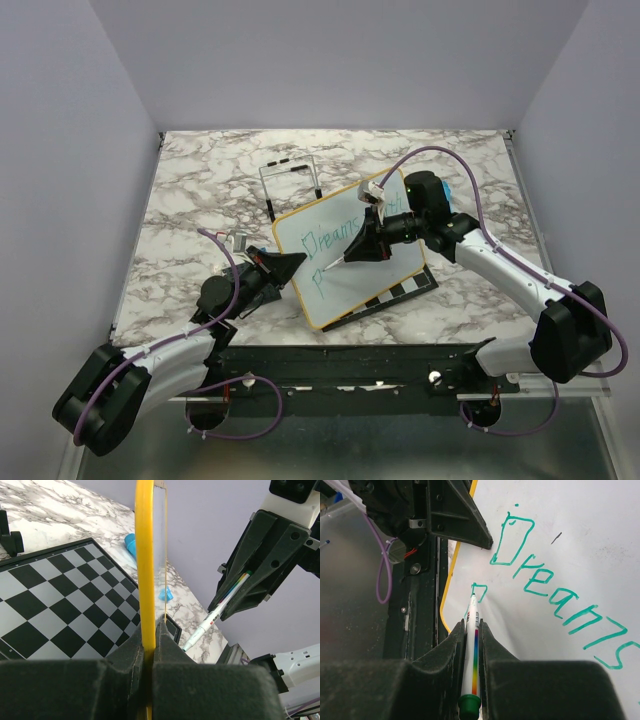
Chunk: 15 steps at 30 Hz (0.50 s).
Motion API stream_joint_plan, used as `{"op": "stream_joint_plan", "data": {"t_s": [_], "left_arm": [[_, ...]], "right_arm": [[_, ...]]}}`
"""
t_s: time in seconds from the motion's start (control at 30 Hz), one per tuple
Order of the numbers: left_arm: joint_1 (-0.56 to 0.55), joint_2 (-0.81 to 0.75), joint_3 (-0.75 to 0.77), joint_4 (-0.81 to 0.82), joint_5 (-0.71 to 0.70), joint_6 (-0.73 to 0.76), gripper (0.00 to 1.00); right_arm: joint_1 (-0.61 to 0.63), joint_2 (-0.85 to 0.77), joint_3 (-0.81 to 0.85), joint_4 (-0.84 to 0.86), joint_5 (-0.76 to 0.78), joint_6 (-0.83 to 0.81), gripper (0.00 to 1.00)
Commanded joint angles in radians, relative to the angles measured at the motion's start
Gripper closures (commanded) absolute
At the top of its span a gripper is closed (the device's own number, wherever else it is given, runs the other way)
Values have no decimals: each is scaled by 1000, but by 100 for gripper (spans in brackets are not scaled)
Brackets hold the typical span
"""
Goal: Write a sentence on the whiteboard
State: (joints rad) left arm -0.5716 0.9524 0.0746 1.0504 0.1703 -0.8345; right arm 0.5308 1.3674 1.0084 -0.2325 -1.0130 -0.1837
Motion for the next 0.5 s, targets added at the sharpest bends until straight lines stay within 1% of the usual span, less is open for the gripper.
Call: {"op": "stream_joint_plan", "data": {"t_s": [0.0,0.47], "left_arm": [[-5,3,-10,-12,3,84,100],[-5,5,-10,-9,3,84,100]], "right_arm": [[0,2,-13,21,-33,-2,99],[0,24,1,28,-6,4,99]]}}
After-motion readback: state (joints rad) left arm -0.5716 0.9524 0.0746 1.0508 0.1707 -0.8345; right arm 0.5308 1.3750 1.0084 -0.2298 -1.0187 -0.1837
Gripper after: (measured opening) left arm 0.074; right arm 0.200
